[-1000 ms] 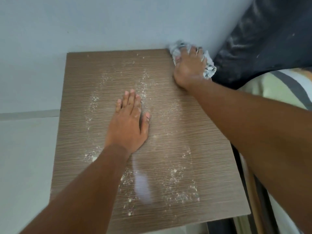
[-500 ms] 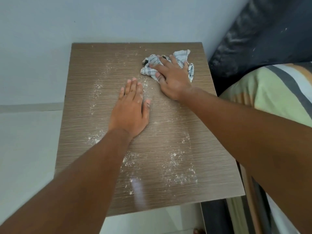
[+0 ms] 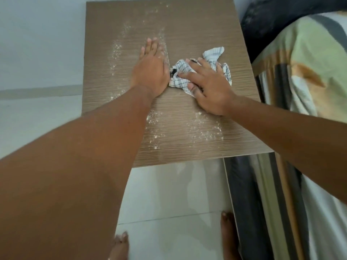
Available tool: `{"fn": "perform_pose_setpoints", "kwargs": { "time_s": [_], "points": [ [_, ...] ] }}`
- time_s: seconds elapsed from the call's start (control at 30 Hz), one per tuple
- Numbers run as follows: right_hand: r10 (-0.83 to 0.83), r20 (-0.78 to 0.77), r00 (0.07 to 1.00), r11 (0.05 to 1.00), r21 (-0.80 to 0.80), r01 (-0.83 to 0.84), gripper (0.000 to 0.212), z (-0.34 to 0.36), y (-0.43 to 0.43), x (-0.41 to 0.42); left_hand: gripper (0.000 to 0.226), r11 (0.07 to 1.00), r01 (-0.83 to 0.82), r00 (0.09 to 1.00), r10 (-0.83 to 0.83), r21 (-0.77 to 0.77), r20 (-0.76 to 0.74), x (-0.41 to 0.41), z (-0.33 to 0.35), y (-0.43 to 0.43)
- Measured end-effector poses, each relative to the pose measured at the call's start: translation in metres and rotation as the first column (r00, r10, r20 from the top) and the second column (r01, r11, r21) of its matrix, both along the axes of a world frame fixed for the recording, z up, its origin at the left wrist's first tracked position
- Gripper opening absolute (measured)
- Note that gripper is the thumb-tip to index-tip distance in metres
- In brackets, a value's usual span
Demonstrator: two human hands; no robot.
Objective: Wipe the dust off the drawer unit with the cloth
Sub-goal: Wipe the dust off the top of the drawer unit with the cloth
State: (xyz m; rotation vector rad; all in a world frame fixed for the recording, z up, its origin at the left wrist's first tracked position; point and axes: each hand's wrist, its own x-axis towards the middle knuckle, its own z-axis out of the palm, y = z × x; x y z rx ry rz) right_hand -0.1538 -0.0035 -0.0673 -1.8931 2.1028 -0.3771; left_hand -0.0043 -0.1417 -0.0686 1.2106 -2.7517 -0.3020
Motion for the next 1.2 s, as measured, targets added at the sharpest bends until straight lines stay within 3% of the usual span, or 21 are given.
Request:
{"fn": "perform_pose_setpoints", "kwargs": {
  "time_s": [0.47,0.63,0.8,0.97,1.07,1.2],
  "points": [
    [0.142,0.013,0.99,0.99,0.013,-0.142,0.041,-0.007,0.153,0.047,0.054,1.0,0.001,0.999,0.0,-0.011,0.042,0.003,0.005,0.012],
    [0.233,-0.021,0.972,0.968,-0.095,-0.234,0.042,-0.019,0.19,0.053,0.054,1.0,-0.006,0.999,0.007,-0.021,0.048,0.004,0.003,0.011],
    [0.277,-0.02,0.961,0.944,-0.182,-0.276,0.049,-0.025,0.218,0.06,0.055,1.0,-0.013,0.999,0.013,-0.009,0.036,0.005,0.003,0.009],
    [0.349,0.062,0.935,0.936,-0.084,-0.343,0.069,-0.03,0.246,0.08,0.054,1.0,-0.014,0.999,0.014,-0.006,0.035,0.001,0.003,0.006],
    [0.306,0.183,0.934,0.947,-0.159,-0.279,0.053,-0.015,0.235,0.093,0.054,1.0,0.003,1.0,-0.003,0.0,0.011,0.003,0.003,0.002],
    [0.154,0.297,0.942,0.94,-0.339,-0.046,0.034,0.022,0.173,0.097,0.055,1.0,0.01,1.0,-0.011,-0.018,-0.026,0.02,0.008,-0.026]
  ]
}}
